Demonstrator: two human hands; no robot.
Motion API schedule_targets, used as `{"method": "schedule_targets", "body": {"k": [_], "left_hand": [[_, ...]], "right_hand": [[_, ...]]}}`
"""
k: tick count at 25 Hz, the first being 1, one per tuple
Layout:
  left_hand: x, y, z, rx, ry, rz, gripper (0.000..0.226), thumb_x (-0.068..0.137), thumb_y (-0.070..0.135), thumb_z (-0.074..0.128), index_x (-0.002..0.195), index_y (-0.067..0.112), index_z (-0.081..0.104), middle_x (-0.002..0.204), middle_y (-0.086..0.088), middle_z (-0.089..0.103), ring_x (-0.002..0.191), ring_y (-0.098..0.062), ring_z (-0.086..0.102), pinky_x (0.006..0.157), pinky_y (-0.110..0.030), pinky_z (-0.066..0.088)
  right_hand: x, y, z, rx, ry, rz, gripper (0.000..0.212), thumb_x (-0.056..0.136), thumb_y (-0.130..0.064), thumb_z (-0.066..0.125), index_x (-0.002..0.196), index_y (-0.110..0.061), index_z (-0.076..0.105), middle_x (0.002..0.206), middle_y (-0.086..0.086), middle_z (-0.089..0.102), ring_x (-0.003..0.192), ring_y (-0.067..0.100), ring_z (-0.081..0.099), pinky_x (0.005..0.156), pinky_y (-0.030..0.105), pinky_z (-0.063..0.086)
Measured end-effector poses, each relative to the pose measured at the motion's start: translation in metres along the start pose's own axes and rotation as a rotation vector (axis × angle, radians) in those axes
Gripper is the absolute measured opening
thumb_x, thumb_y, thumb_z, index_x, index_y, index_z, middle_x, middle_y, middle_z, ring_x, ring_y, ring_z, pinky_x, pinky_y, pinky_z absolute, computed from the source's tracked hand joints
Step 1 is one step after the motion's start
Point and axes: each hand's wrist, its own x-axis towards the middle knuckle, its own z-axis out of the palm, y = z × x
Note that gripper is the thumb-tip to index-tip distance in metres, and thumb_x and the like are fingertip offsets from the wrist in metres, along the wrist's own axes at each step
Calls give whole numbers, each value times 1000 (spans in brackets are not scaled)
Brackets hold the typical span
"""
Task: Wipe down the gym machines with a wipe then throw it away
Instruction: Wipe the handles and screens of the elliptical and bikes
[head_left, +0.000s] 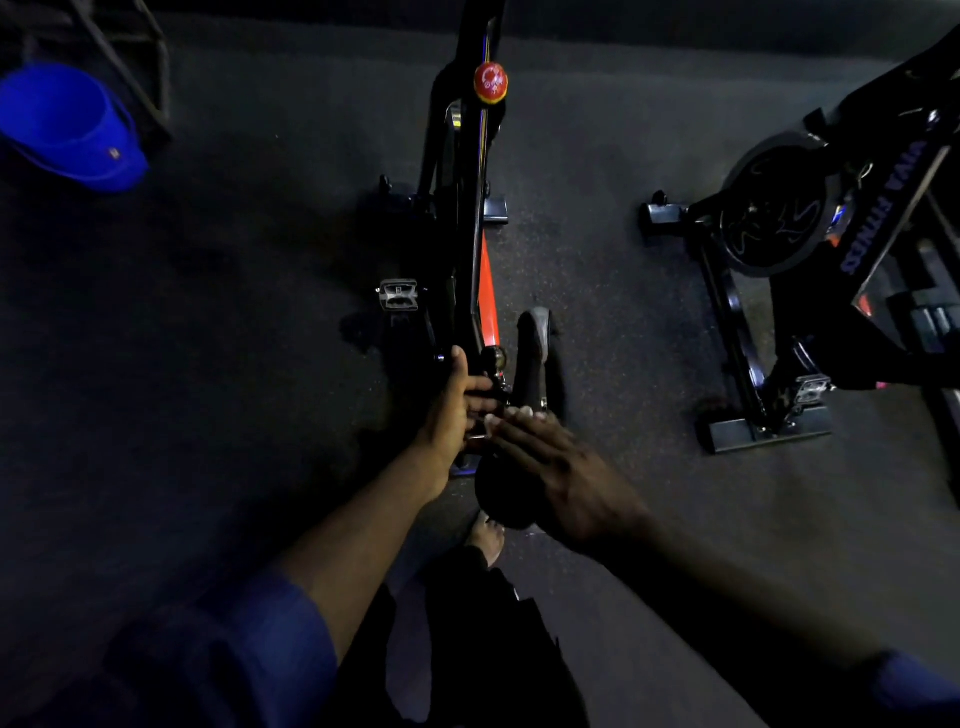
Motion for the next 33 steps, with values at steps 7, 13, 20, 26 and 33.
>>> {"method": "schedule_targets", "body": {"k": [7, 13, 20, 26, 33], "left_hand": [[-10, -17, -5, -35, 6, -77, 74, 103, 74, 16, 106, 23, 69, 101, 0, 74, 89, -15, 67, 77, -32, 50], [-16, -28, -14, 16, -49, -98, 84, 103, 73, 15, 132, 12, 66, 114, -4, 71, 96, -17, 65, 74, -31, 49], [-24, -18, -10, 117, -91, -53, 82, 104, 72, 13, 132, 16, 67, 111, 1, 68, 93, -10, 62, 77, -30, 47], [-13, -35, -9, 125, -77, -89, 73, 103, 74, 18, 113, 22, 68, 108, 1, 72, 101, -18, 67, 84, -36, 52], [-21, -32, -2, 148, -59, -90, 71, 102, 74, 23, 110, 18, 66, 103, -3, 74, 84, -14, 73, 70, -29, 54]], "right_hand": [[33, 11, -5, 57, 79, 171, 57, 98, -20, 36, 149, -2, 53, 157, 17, 48, 151, 35, 38, 129, 36, 10], [-26, -44, 24, 12, 39, 13, 61, 94, -15, 41, 154, -10, 49, 165, 6, 39, 156, 24, 30, 130, 43, 15], [-37, -69, 39, 10, 128, 98, 52, 99, -15, 42, 150, -9, 55, 164, 6, 40, 153, 27, 35, 127, 48, 25], [-24, -28, 34, 42, 290, 243, 53, 99, -21, 46, 151, -11, 53, 160, 6, 46, 155, 27, 32, 130, 49, 14], [-59, -83, 65, 103, 374, 215, 40, 106, -14, 46, 141, -8, 64, 152, 8, 56, 148, 32, 44, 119, 53, 36]]}}
